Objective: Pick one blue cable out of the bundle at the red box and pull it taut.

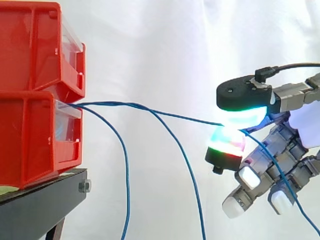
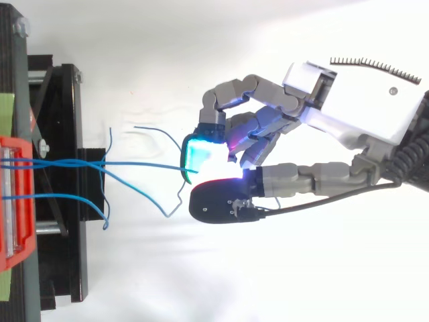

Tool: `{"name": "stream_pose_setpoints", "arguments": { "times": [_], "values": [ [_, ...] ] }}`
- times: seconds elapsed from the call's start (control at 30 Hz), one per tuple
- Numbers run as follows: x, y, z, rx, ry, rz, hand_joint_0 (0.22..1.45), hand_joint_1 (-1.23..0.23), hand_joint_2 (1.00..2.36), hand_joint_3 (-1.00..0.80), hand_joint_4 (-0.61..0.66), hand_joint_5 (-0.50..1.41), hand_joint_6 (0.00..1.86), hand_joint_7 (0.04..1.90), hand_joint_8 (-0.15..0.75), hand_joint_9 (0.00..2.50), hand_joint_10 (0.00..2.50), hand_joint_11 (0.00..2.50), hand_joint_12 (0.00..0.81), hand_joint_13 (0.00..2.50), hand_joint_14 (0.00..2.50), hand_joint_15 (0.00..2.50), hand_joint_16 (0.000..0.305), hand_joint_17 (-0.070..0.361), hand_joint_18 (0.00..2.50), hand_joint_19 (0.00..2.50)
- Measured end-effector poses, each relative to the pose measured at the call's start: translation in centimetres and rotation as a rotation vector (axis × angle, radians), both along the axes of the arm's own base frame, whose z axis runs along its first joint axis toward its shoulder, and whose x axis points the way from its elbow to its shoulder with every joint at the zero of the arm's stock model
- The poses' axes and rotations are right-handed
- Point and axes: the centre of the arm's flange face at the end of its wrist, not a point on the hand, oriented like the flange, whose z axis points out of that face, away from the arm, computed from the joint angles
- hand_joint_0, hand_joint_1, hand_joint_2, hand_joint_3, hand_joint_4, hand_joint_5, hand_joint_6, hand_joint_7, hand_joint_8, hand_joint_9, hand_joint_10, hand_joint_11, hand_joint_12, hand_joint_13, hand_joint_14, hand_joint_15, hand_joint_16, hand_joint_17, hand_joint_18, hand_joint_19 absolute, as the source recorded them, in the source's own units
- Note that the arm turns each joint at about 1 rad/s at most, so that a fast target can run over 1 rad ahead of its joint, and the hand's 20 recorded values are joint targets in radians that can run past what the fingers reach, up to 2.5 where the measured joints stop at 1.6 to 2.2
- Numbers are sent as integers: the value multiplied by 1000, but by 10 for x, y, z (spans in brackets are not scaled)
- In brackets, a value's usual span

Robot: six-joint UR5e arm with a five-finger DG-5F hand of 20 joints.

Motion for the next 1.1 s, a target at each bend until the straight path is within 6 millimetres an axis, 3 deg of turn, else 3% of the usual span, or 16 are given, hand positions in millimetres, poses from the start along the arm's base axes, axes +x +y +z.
{"name": "stream_pose_setpoints", "arguments": {
  "times": [1.1],
  "values": [
    [0,0,0,0,0,0,581,-800,1027,103,87,-103,826,1382,398,886,15,783,464,683,7,266,64,145,955,396]
  ]
}}
